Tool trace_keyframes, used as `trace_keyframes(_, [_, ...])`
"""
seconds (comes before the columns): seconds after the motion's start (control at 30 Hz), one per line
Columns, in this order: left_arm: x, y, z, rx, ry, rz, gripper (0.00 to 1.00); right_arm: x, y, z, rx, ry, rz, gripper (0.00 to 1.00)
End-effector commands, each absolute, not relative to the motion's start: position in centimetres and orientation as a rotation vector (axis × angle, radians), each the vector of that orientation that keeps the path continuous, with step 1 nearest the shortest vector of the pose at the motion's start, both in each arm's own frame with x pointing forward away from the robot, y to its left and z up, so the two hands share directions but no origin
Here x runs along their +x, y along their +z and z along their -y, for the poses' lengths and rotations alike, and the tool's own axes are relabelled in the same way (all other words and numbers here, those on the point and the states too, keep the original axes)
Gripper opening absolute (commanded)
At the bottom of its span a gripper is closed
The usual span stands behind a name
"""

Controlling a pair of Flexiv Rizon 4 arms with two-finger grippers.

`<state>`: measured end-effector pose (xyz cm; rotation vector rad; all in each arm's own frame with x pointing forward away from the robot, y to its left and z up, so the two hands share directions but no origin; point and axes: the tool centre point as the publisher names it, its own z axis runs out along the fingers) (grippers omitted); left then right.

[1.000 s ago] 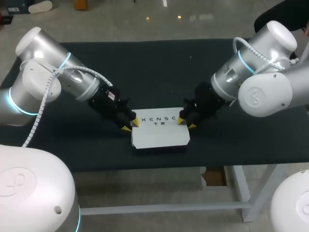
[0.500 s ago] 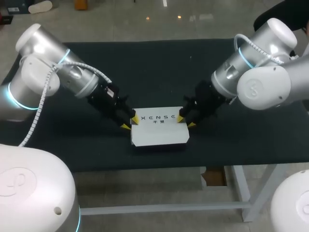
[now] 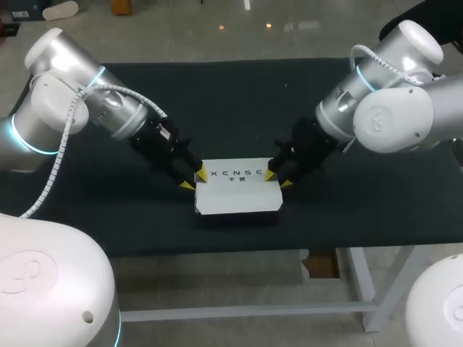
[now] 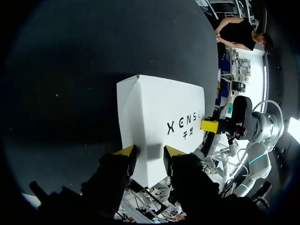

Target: Assemble the packaging by folding the flat box into shape, placing the metal phone stand inside, and closing the box properly

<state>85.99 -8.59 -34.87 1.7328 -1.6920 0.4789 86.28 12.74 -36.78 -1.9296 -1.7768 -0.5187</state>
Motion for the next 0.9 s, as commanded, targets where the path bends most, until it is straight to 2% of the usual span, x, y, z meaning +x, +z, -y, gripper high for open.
trace_keyframes(0.03, [86.34, -34.69, 9.84, 1.733, 0.458, 1.686, 0.41, 86.67, -36.72, -14.02, -1.893, -0.468, 1.767, 0.41])
trace_keyframes(0.9, [86.32, -34.75, 8.92, 1.751, 0.452, 1.622, 0.44, 87.36, -36.94, -14.16, -1.895, -0.428, 1.720, 0.41])
